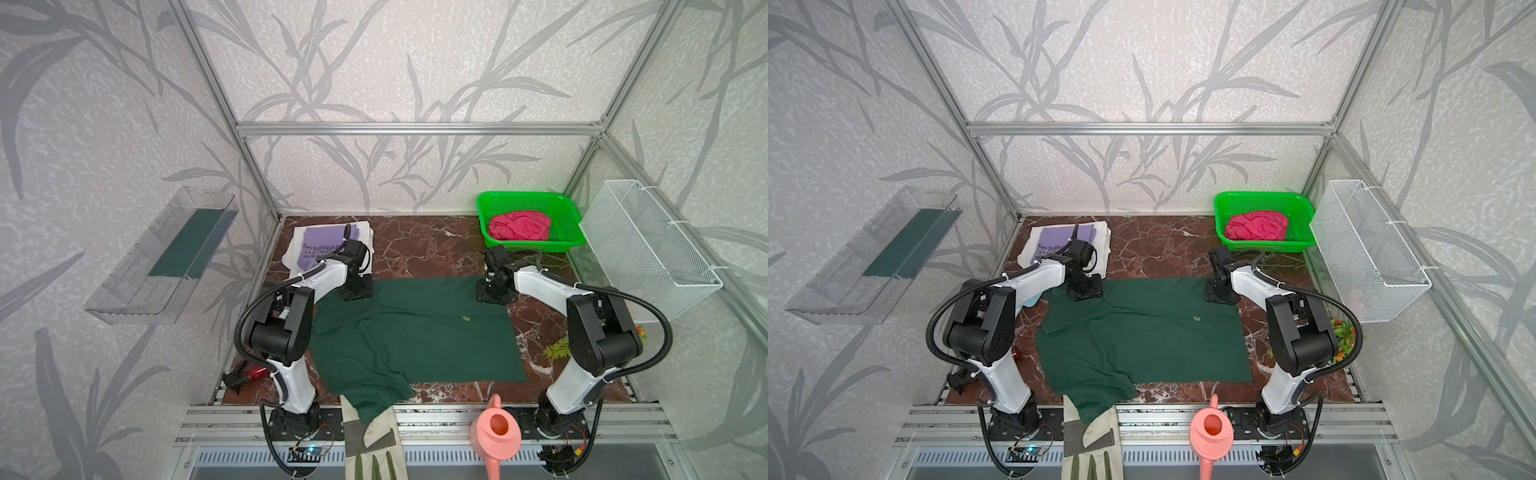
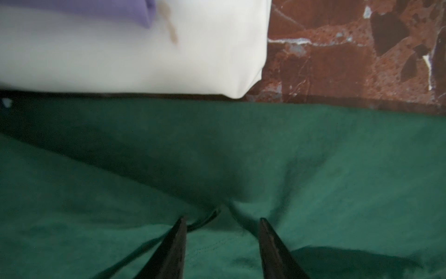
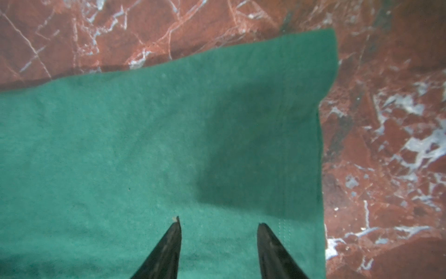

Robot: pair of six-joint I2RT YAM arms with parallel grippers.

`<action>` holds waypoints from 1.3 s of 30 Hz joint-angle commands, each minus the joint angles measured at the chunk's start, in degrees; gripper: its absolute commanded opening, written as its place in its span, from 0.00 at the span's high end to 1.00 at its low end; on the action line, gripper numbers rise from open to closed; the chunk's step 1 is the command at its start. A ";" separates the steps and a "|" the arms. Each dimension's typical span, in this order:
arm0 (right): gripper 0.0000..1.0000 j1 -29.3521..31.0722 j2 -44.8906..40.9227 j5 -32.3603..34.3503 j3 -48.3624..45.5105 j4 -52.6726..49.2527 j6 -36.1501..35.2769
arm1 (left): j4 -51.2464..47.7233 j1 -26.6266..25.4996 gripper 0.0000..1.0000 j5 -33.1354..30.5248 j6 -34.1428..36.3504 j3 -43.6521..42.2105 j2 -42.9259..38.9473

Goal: Fold and stack the t-shirts

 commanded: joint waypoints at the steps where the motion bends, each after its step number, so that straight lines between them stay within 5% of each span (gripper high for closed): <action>1: 0.47 0.03 0.73 -1.06 0.97 -1.00 0.11 | -1.69 -0.31 0.54 -1.55 0.83 1.59 1.14; 13: 0.47 0.03 0.74 -1.61 0.11 -0.30 0.31 | -3.28 -0.84 1.00 -2.36 -0.23 0.94 -1.24; 27: 0.47 -1.26 2.09 -1.92 -0.52 1.34 1.14 | -6.23 -8.80 1.00 -10.51 -16.59 -15.43 -27.34; 34: 0.47 -1.97 3.87 -2.66 1.00 1.73 0.81 | -1.53 -16.60 0.99 -7.91 -26.36 -27.82 -43.54; 37: 0.47 -2.07 5.11 -3.05 1.99 1.64 0.75 | 0.19 -16.82 0.72 -5.91 -24.29 -30.79 -48.28; 39: 0.47 -2.08 5.65 -3.21 2.61 1.42 0.71 | 0.01 -16.75 0.62 -8.84 -21.74 -30.94 -51.50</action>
